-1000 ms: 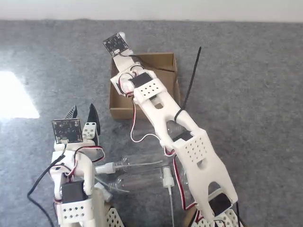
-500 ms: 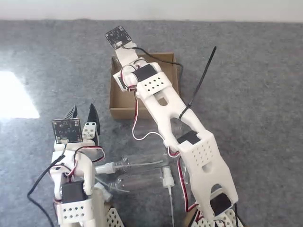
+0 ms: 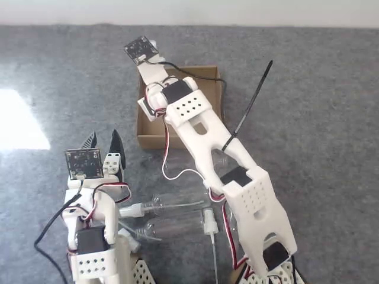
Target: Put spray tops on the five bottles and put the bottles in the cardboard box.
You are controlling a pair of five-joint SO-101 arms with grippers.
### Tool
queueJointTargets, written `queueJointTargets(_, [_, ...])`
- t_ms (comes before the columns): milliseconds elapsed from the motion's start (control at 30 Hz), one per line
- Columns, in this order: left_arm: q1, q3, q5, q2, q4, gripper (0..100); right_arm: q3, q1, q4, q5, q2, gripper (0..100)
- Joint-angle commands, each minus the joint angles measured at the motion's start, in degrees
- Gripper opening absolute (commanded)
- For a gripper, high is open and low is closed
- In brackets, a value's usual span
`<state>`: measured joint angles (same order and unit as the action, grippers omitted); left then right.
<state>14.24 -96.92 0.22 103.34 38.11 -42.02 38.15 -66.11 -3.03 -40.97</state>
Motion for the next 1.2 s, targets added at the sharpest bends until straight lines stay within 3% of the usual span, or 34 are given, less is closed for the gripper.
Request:
queueJointTargets(0, [0.26,0.4,-0.35,0.79,0.0,15,-2.55,0.66,-2.95,0.09,6.99,29.8])
queueJointTargets(200, [0.26,0.4,-0.35,0.79,0.0,15,-2.55,0.22,-7.16,0.09,10.33,20.2])
queueJointTargets(1167, [0.26,0.4,-0.44,0.79,0.0,15,-2.46,0.57,-36.09,0.18,27.74,20.9])
